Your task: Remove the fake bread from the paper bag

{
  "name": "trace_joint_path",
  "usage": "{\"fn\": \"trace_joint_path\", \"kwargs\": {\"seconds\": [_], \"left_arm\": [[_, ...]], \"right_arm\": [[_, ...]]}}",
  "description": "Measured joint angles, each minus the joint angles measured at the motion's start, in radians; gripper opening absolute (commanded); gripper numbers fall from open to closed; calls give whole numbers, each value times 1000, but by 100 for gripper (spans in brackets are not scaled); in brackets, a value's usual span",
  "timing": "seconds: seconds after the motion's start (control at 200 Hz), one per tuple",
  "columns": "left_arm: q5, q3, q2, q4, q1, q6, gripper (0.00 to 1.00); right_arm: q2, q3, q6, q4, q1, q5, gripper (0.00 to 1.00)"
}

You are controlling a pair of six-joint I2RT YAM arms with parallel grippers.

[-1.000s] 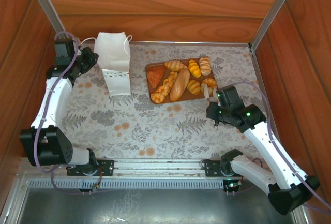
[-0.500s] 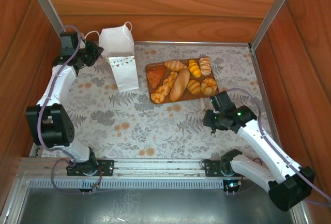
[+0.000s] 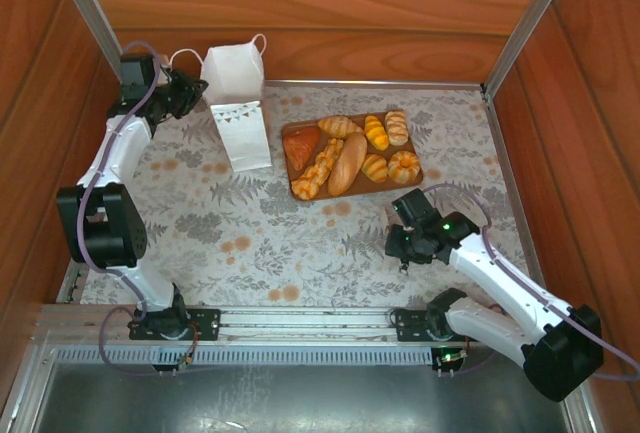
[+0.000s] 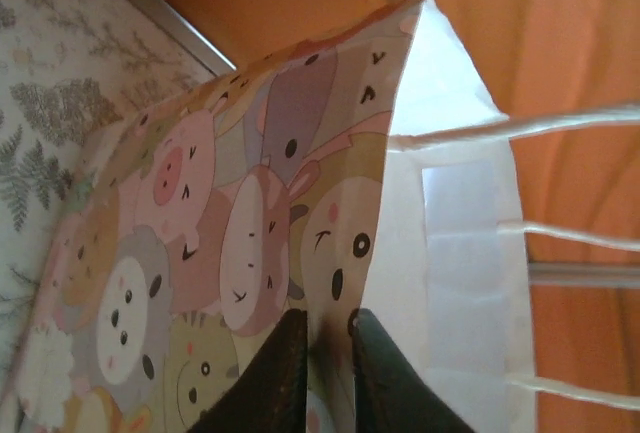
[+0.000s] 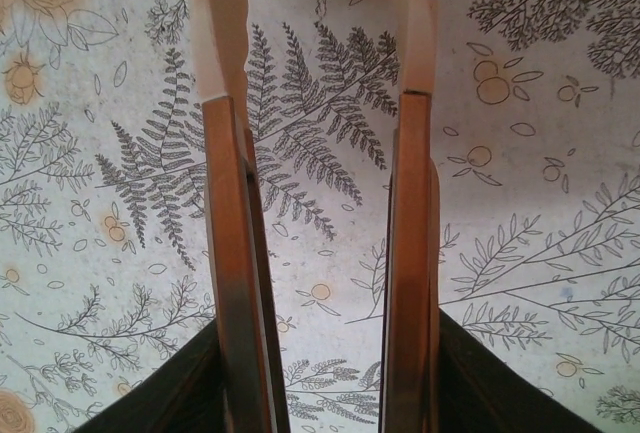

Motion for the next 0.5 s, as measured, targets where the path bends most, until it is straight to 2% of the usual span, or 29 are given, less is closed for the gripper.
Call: {"fn": "trace_joint_path", "kwargs": {"seconds": [0.14, 0.245, 0.35, 0.5], "left_arm": [[18, 16, 18, 11, -5, -4, 54], [26, 17, 19, 19, -7, -5, 71], [31, 16, 18, 27, -9, -11, 83], [29, -35, -24, 41, -12, -23, 87]], "right_arm": [[37, 0, 12, 31, 18, 2, 47], [52, -5, 18, 51, 24, 6, 47], [64, -17, 22, 66, 25, 5, 48], [78, -28, 23, 77, 31, 4, 48]]}}
